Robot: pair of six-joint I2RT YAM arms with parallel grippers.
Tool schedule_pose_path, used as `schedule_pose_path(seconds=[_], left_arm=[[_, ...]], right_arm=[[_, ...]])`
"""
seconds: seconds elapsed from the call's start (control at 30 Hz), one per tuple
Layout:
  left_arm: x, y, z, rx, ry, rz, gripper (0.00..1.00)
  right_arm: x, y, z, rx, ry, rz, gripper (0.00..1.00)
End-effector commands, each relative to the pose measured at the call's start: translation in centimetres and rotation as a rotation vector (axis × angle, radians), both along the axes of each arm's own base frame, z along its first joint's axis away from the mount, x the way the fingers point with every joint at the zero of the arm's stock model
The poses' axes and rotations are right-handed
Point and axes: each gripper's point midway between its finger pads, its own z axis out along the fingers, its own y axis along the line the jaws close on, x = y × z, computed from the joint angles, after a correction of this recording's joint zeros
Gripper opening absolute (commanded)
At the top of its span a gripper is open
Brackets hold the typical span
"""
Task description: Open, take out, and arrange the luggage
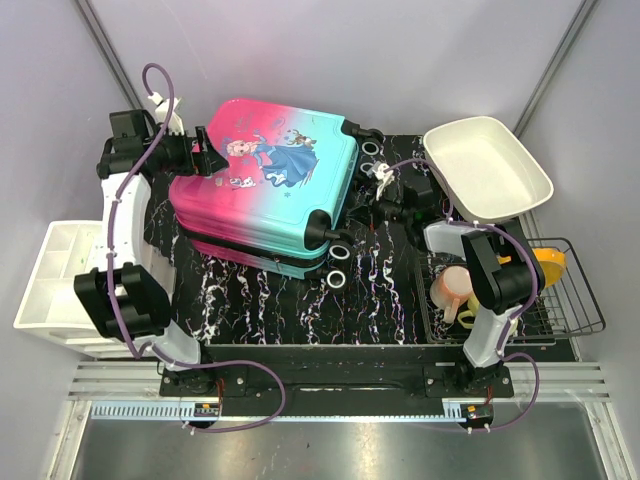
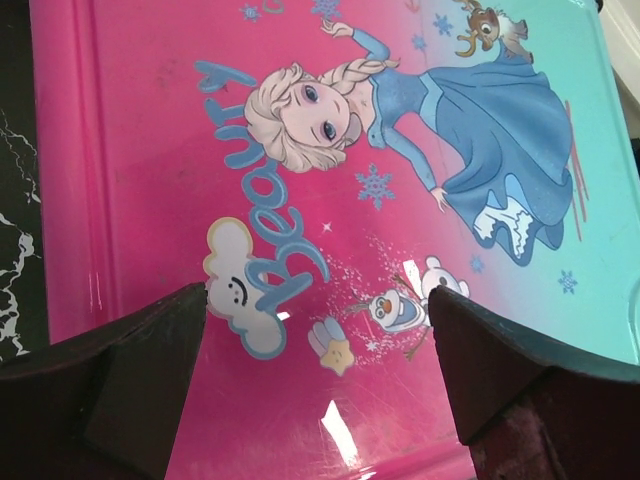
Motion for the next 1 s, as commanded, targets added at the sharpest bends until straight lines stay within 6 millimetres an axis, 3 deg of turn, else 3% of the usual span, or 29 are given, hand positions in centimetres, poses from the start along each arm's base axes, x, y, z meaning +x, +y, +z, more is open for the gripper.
schedule_pose_path(seconds=[0.0,0.17,0.43,0.57,0.7,0.83,0.87,0.93,0.97], left_arm=[[0.9,0.8,1.3,0.062,-0.043,-0.003,0.96],[1.3,1.2,0.6,0.081,-0.009,-0.007,0.96],[0.7,1.6,-0.3,0.122,0.047,-0.032,0.98],[0.3,2.7,-1.0,0.154,0.094,0.007,0.99],[-0.3,4.2,-0.1,0.036,0.109,0.032,0.99],[1.1,7.0,1.0,0.044,0.071,0.092,0.99],[1.8,7.2,0.0,0.031,0.094,0.087,0.99],[2.6,6.6,0.0,-0.007,0.093,0.045,0.99],[3.4,6.6,-1.7,-0.038,0.135,0.037,0.99]], right_arm=[[5.1,-2.0,4.9,0.012,-0.105,-0.192,0.0],[7.3,-2.7,4.4,-0.012,-0.085,-0.274,0.0],[10.4,-3.4,5.5,0.039,-0.053,-0.388,0.0],[9.5,-2.4,6.4,0.087,-0.06,-0.324,0.0],[7.8,-1.7,5.8,0.087,-0.047,-0.251,0.0],[6.2,-0.9,5.6,0.075,-0.058,-0.18,0.0],[5.8,-0.5,5.3,0.067,-0.064,-0.16,0.0],[5.0,0.2,5.4,0.066,-0.077,-0.121,0.0],[4.8,0.4,5.4,0.062,-0.084,-0.114,0.0]])
